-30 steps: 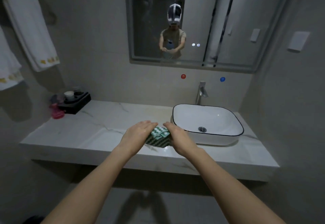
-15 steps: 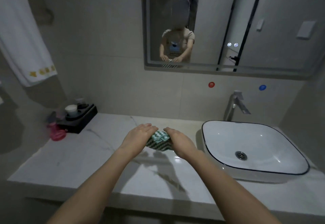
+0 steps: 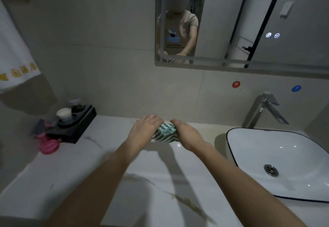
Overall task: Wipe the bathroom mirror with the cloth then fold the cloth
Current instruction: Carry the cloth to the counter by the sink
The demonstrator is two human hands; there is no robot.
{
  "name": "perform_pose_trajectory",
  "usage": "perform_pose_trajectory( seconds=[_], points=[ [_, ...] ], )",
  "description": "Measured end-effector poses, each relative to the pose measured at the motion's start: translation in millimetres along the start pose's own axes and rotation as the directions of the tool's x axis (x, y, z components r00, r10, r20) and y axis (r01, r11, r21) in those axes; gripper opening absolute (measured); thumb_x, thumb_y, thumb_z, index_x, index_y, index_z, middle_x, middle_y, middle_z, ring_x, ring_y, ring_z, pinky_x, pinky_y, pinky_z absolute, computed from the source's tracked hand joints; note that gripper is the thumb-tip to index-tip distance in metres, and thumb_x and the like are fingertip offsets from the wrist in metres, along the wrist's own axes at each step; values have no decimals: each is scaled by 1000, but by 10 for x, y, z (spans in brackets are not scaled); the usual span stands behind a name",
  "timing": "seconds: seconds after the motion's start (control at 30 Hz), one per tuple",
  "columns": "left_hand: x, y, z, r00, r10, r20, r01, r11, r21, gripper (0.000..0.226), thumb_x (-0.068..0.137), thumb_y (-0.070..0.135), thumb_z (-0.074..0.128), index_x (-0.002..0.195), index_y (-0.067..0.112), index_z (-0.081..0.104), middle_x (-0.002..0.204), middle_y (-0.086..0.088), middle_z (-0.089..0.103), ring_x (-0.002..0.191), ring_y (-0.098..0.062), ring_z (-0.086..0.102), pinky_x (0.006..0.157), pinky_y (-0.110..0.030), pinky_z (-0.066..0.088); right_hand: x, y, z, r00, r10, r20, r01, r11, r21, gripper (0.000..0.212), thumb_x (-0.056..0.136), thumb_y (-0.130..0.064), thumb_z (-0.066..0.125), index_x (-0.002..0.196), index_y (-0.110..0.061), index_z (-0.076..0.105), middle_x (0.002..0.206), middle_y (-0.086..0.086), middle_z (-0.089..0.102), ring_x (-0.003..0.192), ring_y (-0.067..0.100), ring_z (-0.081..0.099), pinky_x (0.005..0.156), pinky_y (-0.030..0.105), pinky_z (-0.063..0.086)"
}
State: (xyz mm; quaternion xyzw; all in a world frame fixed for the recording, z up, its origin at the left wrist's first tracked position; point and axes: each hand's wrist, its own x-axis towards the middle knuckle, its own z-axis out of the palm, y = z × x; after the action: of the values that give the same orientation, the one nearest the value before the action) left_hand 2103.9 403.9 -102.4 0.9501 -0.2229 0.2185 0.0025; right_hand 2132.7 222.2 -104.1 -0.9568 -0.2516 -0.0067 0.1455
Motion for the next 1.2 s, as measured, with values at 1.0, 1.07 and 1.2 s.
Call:
perform_pose_trajectory(
  seconds=[1.0,1.07,1.2],
  points=[
    [-576,506,1736,985,-47,-165,30,995,-99,36,55,-2,71,89,7,73,88,-6,73,85,-22,70,73,-38,56,-298,784,1742,981,-36,-191,37,999,2,50,79,8,41,127,2,54,130,21,56,120,33,55,105,42,23],
    [-743,599,1809,994,-57,-96,42,987,-152,54,37,-2,85,89,6,73,88,-7,73,83,-22,71,71,-38,57,-448,792,1863,986,-63,-156,67,998,21,53,82,9,46,135,2,46,138,21,47,129,34,46,109,41,14],
    [-1069,758,1917,992,-53,-111,33,985,-171,35,67,7,48,91,5,74,91,-7,73,85,-21,70,90,-33,43,-727,768,2056,992,-73,-104,77,997,31,52,73,2,53,124,1,57,125,20,60,115,32,59,102,46,29]
  ],
)
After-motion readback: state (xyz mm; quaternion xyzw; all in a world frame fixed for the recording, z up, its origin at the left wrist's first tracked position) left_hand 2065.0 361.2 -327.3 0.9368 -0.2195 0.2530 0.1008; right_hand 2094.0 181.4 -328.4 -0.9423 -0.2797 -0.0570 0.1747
